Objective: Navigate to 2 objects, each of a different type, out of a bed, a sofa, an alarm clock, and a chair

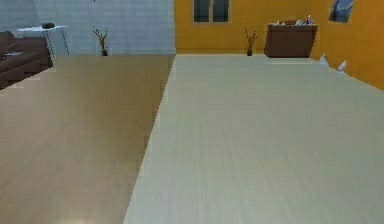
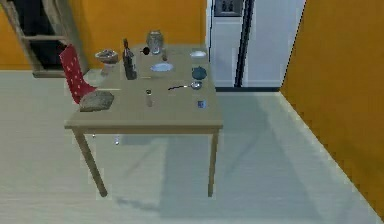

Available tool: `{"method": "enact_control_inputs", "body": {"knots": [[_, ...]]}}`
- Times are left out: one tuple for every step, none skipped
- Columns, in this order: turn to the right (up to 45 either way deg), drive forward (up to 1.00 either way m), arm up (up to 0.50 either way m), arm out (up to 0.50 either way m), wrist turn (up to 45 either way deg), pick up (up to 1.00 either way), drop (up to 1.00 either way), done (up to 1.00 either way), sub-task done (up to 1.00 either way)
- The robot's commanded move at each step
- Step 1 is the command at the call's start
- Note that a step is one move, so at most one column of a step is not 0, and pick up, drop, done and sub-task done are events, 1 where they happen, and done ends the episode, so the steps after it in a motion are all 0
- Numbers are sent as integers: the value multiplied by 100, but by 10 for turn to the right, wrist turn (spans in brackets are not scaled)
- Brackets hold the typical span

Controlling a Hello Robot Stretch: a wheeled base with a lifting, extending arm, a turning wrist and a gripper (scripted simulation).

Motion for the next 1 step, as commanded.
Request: {"method": "enact_control_inputs", "body": {"knots": [[180,0,0,0,0,0,0,0,0]]}}
